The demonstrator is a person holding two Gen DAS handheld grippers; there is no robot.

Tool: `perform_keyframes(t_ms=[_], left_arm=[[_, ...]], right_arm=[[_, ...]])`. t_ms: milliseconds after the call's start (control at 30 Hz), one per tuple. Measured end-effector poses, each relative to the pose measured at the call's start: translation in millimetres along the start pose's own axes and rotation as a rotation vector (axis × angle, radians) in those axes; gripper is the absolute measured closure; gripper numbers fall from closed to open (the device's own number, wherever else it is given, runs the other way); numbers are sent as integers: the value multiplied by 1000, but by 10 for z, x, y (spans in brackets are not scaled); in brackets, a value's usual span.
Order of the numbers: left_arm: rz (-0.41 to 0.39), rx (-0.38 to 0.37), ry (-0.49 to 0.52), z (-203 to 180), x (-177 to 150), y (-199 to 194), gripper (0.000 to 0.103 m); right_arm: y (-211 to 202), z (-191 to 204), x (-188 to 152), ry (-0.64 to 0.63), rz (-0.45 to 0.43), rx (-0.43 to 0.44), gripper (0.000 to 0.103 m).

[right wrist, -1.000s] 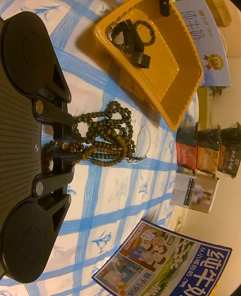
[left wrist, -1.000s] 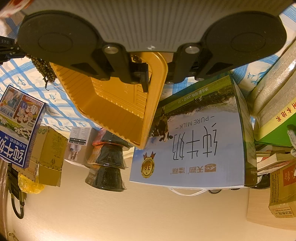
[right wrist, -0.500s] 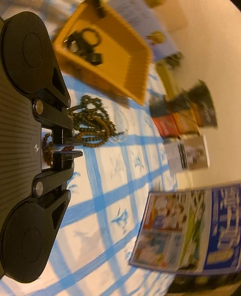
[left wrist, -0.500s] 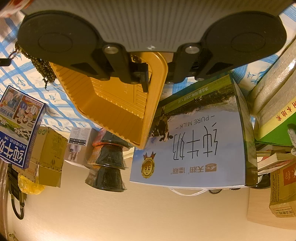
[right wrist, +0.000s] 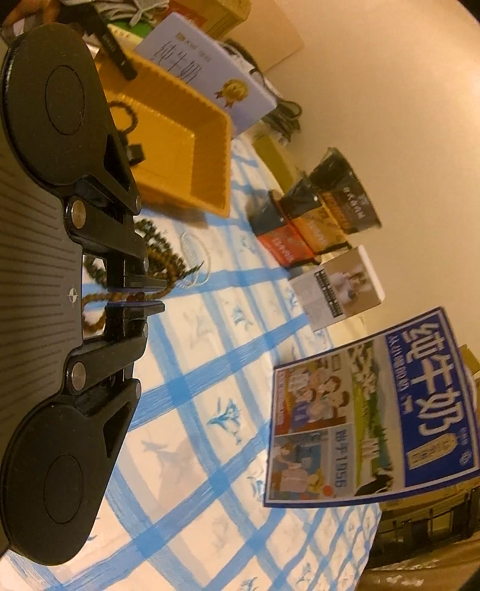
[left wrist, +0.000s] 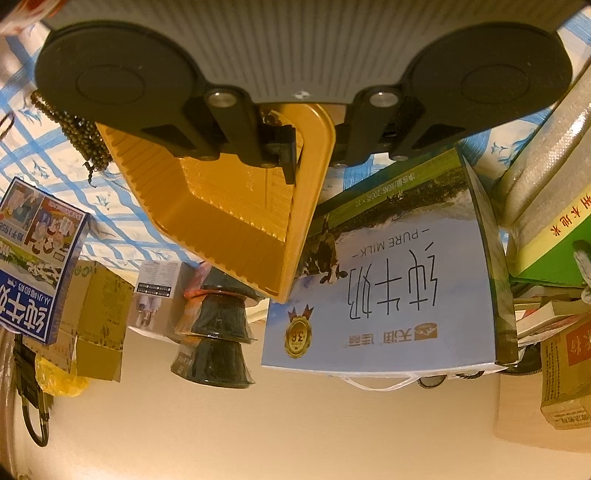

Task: Organize jewelry
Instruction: 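Lift the brown strand over the orange tray and open the right gripper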

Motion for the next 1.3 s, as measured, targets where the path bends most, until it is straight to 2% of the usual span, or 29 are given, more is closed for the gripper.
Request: perform_keyframes(t_ms=[233, 400, 933, 1167, 1300], left_arm=[[-8, -12, -7, -16, 27, -6, 97], [-26, -15, -27, 3, 7, -29, 97], [-2, -18, -77, 53, -3, -26, 97], [1, -21, -94, 59, 11, -7, 97], [3, -20, -101, 65, 11, -5, 97]], right_arm=[[-56, 328, 210, -13, -22, 71, 99], [14, 660, 241, -49, -17, 136, 99], [687, 1839, -159, -98, 119, 370, 99], [921, 2164, -337, -90, 177, 429, 99], [1057, 2281, -450, -98, 205, 427, 99]])
Point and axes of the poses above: each gripper's, at about its wrist camera, not at the fingertips, and y roughly the way its jaws point, z to its left, x to its top, the point moved 6 cm from there along y, roughly the way its jaws point, and after that the axes turned 7 degrees about -z, right-handed, at the moved point
